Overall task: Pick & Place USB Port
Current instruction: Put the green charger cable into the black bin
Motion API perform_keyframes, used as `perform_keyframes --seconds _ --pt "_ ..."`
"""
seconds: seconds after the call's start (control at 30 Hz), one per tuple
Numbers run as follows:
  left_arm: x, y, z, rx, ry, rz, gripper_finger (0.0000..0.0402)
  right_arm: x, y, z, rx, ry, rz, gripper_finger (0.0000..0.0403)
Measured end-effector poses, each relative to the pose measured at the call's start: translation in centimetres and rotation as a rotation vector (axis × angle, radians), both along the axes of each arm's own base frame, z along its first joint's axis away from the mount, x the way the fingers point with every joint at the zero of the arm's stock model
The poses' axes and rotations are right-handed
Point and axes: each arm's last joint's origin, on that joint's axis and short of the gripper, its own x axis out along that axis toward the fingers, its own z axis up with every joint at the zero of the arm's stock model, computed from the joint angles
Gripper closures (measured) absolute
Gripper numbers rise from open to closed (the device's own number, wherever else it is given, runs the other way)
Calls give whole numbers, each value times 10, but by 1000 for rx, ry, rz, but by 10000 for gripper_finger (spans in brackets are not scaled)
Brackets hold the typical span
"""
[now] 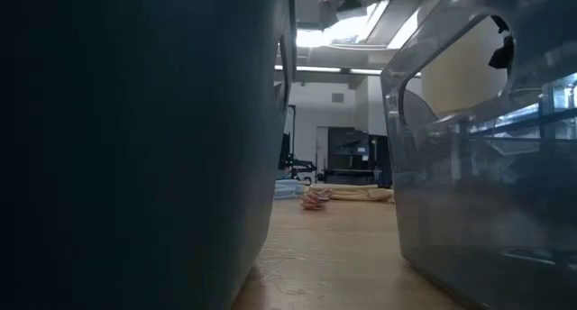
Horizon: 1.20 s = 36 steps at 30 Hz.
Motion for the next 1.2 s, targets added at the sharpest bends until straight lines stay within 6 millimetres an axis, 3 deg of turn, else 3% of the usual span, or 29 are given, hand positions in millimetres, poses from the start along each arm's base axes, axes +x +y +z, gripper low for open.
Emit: perform_keyframes --seconds 0.13,0.27,0.4,0.57,0.73,0.83,1.03,1.2 --pt "-10 -3 10 29 -149 -57 398 -5 2 10 -53 -85 66 377" --pt "-13 -5 36 129 -101 -71 397 -12 4 50 -159 -97 128 377" --pt "-14 -5 90 175 173 -5 397 -7 8 121 -359 3 122 377" --pt "-7 -5 174 266 505 38 397 29 12 194 -493 381 115 377" --pt "27 -2 241 420 753 22 397 45 12 244 -508 627 109 377" --pt "55 2 264 477 913 26 397 42 11 263 -513 714 130 377" --pt "117 22 285 482 1137 48 397 27 8 277 -467 932 132 377" --pt "167 54 277 364 1285 58 397 18 5 271 -372 1125 76 377"
